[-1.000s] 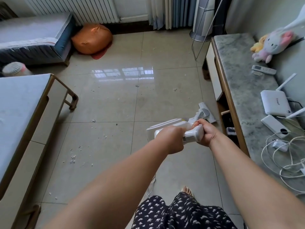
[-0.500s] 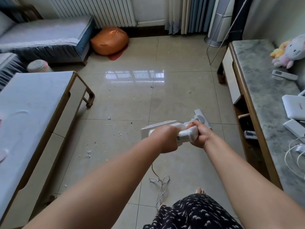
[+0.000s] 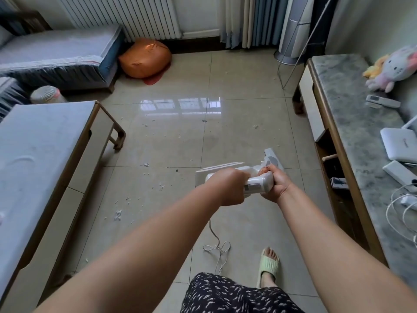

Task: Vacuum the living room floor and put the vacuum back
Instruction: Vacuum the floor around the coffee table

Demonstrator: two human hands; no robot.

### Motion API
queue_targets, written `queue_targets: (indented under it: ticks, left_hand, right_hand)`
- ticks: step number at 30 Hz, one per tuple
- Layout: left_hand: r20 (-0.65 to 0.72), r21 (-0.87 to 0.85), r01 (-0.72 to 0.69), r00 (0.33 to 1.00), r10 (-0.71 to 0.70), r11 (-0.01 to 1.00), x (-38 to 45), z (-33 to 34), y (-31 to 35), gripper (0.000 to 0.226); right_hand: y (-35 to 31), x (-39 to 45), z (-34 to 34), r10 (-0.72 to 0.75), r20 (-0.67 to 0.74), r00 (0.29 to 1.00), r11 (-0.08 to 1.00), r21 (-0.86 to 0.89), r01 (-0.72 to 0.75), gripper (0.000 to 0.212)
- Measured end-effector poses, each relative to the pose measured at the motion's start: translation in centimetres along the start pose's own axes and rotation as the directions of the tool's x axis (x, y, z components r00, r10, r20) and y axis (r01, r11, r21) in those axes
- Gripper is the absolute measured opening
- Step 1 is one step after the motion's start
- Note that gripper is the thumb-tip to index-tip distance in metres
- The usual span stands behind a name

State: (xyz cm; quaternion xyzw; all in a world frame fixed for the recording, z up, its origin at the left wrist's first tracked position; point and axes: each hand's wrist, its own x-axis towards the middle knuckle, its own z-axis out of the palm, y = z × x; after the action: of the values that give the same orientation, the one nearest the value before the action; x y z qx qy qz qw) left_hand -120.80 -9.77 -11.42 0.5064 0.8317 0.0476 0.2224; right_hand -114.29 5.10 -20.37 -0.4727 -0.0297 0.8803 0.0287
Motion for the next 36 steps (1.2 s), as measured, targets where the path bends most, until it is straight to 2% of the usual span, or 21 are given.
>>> queue_targets:
  ticks: [6,10,16,24,30,33,36]
  left_hand:
    - [0.017,0.011,0.017,1.000,-0.017,1.000,3.5,0.1,1.7,0.025]
    - [0.008,0.021,-0.002,1.000,0.002,1.000,5.4,-0.3,2.3,0.020]
    - [0.000,0.005,-0.002,1.000,0.002,1.000,9.2,-0.2,4.4,0.023]
    - [0.032,-0.016,0.011,0.999,-0.010,1.000,13.7,0.0,6.5,0.026]
    - [0.017,-0.029,0.016,1.000,-0.016,0.999,14.8,-0.8,6.2,0.018]
    - [0.014,-0.049,0.028,1.000,-0.027,0.998,14.1,-0.6,5.3,0.017]
    - [0.021,-0.064,0.030,0.999,-0.029,0.997,12.8,-0.4,4.0,0.018]
  right_hand:
    - [-3.5,0.4,-0.4,0.013,0.004,1.000,1.000,-0.012,-0.013,0.050]
    - [-5.4,0.5,-0.1,0.021,0.011,1.000,0.999,0.037,-0.021,0.031]
    - [-9.9,1.3,-0.7,0.008,0.005,1.000,0.999,0.031,-0.008,0.021]
    - [-14.7,2.3,-1.6,-0.006,-0.010,1.000,1.000,0.028,0.006,0.018]
    - [-15.7,2.8,-0.5,-0.017,-0.025,1.000,1.000,0.011,0.017,0.015]
    - [-15.0,3.1,-0.1,-0.001,-0.032,1.000,1.000,-0.013,0.001,0.023]
    - [-13.2,3.2,0.4,0.009,-0.029,1.000,1.000,-0.019,-0.010,0.019]
